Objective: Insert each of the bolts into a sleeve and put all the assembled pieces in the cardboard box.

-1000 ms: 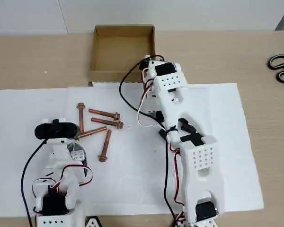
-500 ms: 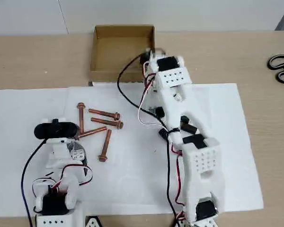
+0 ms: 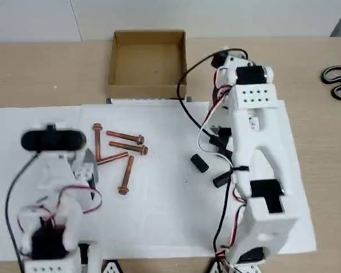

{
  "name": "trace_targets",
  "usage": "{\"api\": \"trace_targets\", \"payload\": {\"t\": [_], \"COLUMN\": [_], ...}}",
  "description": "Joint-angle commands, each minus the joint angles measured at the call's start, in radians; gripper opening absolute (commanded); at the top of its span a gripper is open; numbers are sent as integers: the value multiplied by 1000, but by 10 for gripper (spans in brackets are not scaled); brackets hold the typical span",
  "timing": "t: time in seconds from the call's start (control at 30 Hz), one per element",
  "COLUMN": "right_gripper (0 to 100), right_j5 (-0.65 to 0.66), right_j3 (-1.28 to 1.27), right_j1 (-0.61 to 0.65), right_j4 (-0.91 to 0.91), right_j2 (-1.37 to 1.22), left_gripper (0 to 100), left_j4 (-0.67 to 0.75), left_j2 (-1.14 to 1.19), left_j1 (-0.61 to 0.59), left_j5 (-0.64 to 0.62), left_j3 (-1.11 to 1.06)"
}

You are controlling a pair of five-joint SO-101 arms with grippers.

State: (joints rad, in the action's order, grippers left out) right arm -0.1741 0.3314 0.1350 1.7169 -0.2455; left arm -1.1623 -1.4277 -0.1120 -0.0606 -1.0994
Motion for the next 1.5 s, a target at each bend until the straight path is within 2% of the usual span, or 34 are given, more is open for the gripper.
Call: {"api": "trace_targets", "payload": {"t": [0.0,0.23,0.37,0.43,0.53,0.63,0.87,1.47], "right_gripper": [2,2,2,2,2,2,3,3], "right_j5": [11,11,14,49,81,80,77,74], "right_j3": [-91,-199,-247,-265,-278,-278,-278,-284], "right_j1": [-22,-91,-153,-177,-206,-231,-234,-236], "right_j4": [16,15,15,13,13,13,12,7], "right_j2": [134,208,226,228,228,226,222,222], "left_gripper": [93,93,93,93,93,93,94,96], "left_j4": [-41,-238,-290,-292,-324,-348,-342,-342], "left_j2": [331,870,1099,1178,1254,1313,1465,1751], "left_j1": [-3,-2,-2,-2,0,-3,14,9], "left_j5": [-6,0,109,120,71,-40,-218,-184], "left_j3": [295,739,857,895,960,1017,1038,1277]}}
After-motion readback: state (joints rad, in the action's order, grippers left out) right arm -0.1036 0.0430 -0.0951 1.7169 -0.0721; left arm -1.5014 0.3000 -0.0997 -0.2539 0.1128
